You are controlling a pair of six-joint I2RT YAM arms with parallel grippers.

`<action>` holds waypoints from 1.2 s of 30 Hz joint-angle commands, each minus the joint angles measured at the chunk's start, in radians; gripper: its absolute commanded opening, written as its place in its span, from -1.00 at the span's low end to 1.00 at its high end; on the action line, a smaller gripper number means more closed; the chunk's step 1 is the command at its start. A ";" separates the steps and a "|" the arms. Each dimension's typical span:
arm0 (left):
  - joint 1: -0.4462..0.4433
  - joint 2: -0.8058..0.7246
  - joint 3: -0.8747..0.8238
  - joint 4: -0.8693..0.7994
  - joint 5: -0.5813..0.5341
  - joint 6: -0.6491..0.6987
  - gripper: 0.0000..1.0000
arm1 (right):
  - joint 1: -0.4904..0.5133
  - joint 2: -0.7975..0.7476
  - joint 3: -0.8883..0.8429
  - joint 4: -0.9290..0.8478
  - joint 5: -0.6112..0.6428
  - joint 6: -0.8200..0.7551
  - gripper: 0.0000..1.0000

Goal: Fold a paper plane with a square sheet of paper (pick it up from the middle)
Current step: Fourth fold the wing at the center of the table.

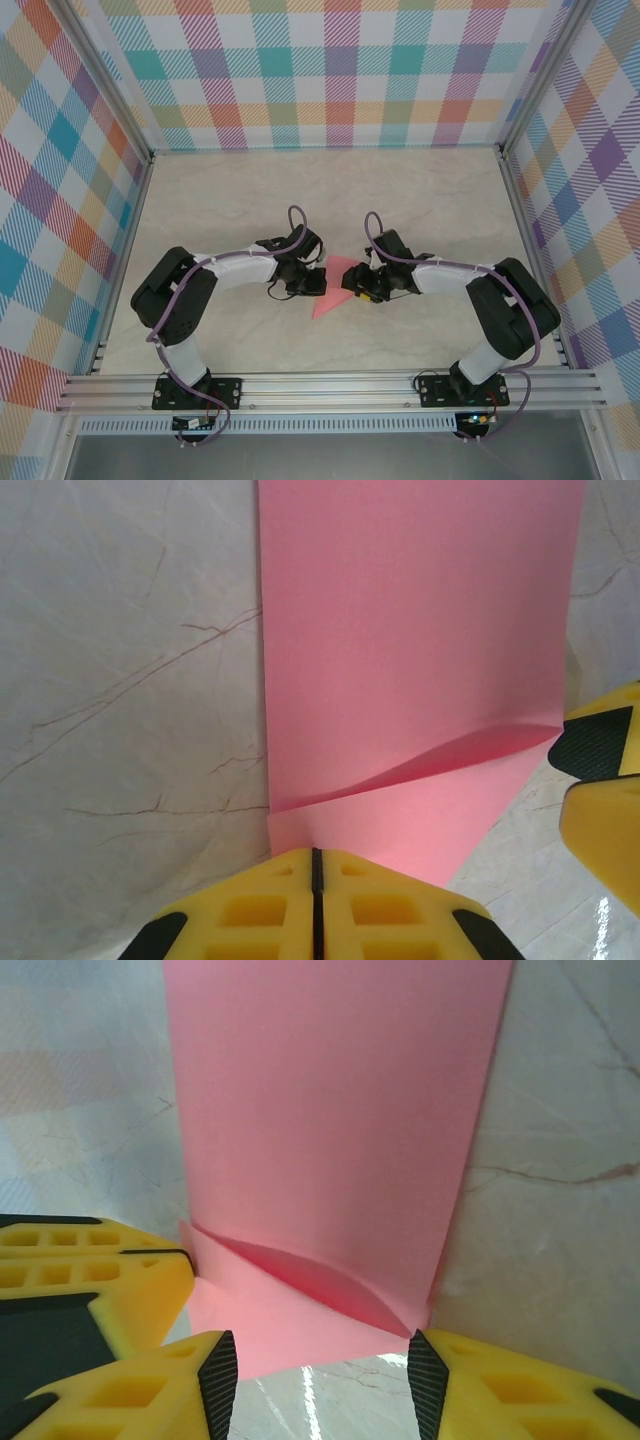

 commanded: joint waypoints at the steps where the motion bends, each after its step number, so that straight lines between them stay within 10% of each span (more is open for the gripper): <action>1: 0.003 0.025 0.021 -0.009 -0.007 0.015 -0.83 | -0.007 0.000 0.026 0.047 -0.040 0.010 0.02; 19: 0.003 0.008 0.014 0.001 -0.007 0.008 -0.80 | -0.007 0.086 0.036 0.121 -0.077 0.021 -0.06; 36: -0.127 -0.248 -0.129 0.034 -0.148 0.091 -0.22 | -0.006 0.064 0.027 0.125 -0.101 0.020 -0.59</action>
